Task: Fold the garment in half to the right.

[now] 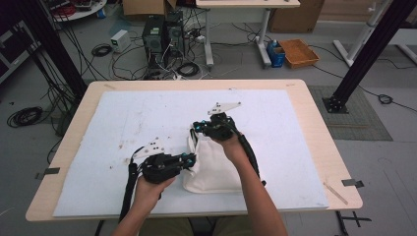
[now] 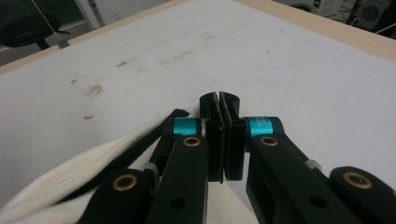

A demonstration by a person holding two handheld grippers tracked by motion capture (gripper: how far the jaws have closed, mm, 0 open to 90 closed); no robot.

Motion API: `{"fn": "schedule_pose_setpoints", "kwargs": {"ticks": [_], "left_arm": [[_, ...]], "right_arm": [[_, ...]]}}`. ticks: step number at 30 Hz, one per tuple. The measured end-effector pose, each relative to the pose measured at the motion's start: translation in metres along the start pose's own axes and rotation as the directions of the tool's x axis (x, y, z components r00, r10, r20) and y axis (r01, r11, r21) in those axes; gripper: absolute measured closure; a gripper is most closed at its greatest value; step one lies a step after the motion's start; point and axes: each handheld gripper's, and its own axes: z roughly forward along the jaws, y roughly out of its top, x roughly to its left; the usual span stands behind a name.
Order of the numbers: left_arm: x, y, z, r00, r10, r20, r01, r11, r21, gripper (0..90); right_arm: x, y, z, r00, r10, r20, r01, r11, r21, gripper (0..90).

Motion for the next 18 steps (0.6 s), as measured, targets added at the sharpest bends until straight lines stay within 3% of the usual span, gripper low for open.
{"fn": "schedule_pose_setpoints", "kwargs": {"ticks": [8,18], "left_arm": [[-0.006,0.005,0.031,0.9996,0.003,0.028,-0.004,0.9996,0.029,85.5],[-0.018,0.006,0.072,0.9979,0.009,0.065,-0.014,0.9973,0.072,85.4]], "right_arm": [[-0.017,-0.018,-0.023,0.9982,0.032,0.05,-0.032,0.999,-0.014,90.0],[-0.037,-0.042,-0.056,0.9899,0.083,0.115,-0.079,0.996,-0.037,90.0]]}}
